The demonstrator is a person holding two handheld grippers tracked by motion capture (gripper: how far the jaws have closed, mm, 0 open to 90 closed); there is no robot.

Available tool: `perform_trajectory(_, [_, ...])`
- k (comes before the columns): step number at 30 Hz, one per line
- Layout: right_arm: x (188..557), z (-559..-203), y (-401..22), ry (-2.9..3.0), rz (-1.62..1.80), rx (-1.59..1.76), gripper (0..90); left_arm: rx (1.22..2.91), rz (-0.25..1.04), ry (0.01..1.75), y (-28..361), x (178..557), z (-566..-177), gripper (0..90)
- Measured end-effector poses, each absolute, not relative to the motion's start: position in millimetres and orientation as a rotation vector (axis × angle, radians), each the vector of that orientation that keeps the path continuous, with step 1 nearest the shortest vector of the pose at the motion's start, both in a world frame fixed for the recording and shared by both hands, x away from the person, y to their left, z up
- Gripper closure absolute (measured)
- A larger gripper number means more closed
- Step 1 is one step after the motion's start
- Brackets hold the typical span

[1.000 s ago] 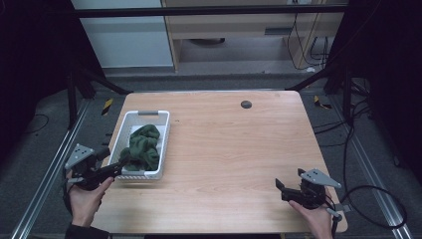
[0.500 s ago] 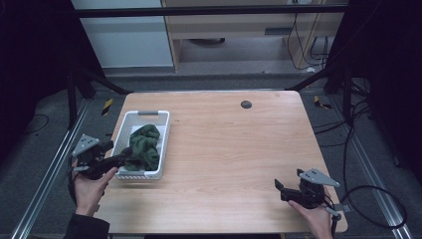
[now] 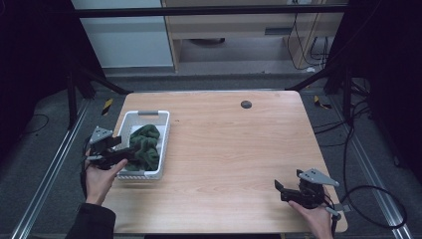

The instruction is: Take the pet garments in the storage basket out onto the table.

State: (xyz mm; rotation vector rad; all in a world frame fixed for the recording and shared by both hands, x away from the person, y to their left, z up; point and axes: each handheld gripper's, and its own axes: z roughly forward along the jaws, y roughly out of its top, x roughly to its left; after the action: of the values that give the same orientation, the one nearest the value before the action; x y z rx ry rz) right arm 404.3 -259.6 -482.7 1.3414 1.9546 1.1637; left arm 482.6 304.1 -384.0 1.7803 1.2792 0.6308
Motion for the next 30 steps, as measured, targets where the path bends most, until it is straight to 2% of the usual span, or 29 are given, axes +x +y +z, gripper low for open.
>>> perform_trajectory(30, [407,-486,-257,1.999,1.121,1.325,7.6,1.944,0.556,1.386,299,526,-409,17.0])
